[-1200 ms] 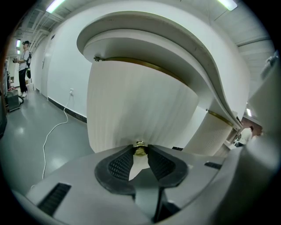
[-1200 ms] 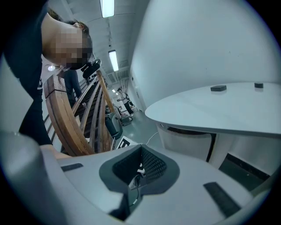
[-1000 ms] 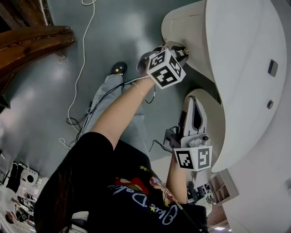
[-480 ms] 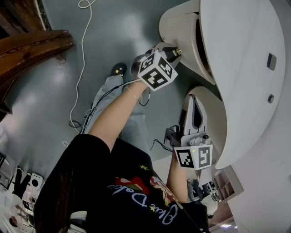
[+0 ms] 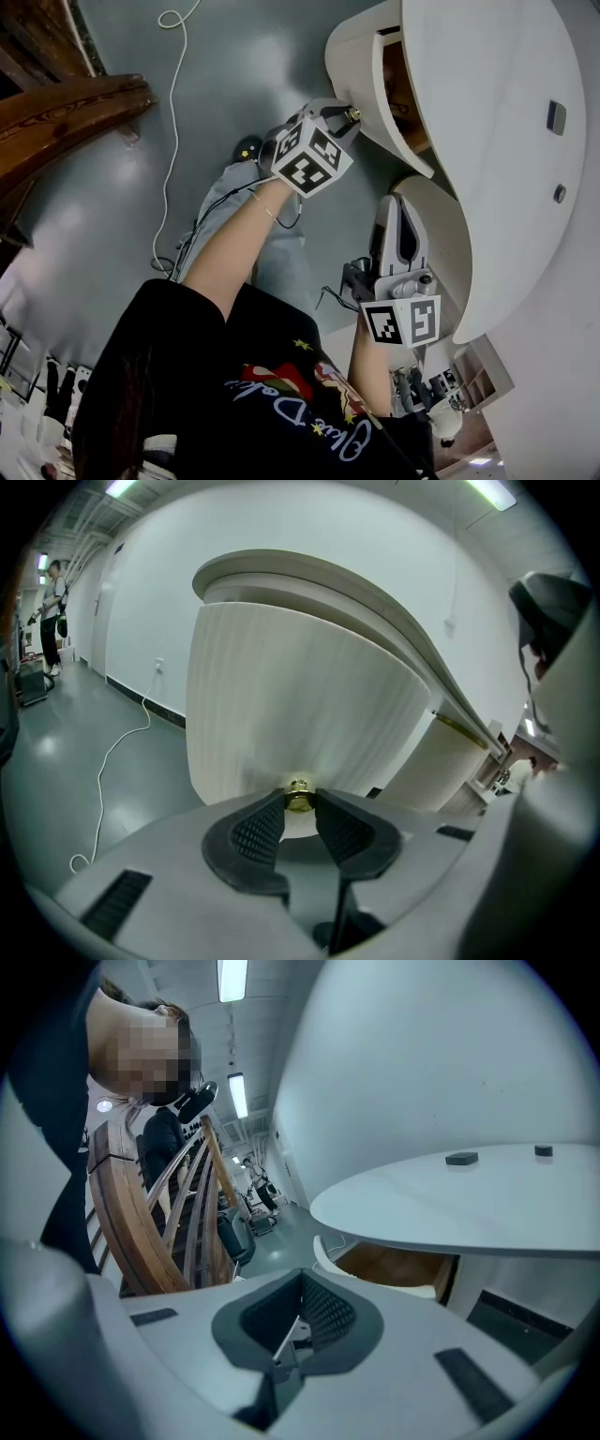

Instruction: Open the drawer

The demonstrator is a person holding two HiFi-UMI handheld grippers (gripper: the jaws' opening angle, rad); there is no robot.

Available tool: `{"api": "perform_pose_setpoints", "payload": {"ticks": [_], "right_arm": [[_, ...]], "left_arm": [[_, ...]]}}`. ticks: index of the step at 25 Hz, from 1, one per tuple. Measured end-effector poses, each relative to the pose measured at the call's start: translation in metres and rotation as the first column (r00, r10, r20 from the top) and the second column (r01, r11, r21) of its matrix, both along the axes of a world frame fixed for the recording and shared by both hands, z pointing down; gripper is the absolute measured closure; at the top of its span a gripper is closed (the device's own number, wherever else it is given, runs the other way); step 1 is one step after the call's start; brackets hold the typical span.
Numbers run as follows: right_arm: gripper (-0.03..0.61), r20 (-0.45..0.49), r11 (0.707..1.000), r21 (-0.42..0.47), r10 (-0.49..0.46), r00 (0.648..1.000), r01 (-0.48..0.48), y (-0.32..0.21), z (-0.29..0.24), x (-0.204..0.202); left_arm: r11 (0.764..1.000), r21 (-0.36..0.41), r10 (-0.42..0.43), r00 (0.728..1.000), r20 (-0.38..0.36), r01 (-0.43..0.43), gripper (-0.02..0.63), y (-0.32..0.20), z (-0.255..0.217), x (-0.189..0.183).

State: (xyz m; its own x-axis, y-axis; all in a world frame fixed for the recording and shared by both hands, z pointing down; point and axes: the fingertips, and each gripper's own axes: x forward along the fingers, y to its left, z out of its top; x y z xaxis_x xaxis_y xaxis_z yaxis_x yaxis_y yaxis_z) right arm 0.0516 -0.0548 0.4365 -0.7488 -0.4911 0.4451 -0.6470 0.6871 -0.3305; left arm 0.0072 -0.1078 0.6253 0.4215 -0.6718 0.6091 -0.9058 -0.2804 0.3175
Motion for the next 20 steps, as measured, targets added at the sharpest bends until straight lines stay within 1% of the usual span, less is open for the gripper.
{"api": "perform_pose_setpoints", "payload": {"ticks": [7,20], "right_arm": [[0.577,-0.001,1.0,0.018,0.025,1.0,-0.025,-0.004,-0.006,0.001],[0.577,0.004,0.999,0.023,0.044,0.999,-0.044,0.001,-0.008,0.002]], "left_arm": [[1.0,-0.011,-0.013,1.0,-0.006,0.013,0.511,0.014,0.0,-0.005],[1.0,-0.03,0.005,1.0,0.012,-0.004,0.511,0.035,0.001,-0.011]]}}
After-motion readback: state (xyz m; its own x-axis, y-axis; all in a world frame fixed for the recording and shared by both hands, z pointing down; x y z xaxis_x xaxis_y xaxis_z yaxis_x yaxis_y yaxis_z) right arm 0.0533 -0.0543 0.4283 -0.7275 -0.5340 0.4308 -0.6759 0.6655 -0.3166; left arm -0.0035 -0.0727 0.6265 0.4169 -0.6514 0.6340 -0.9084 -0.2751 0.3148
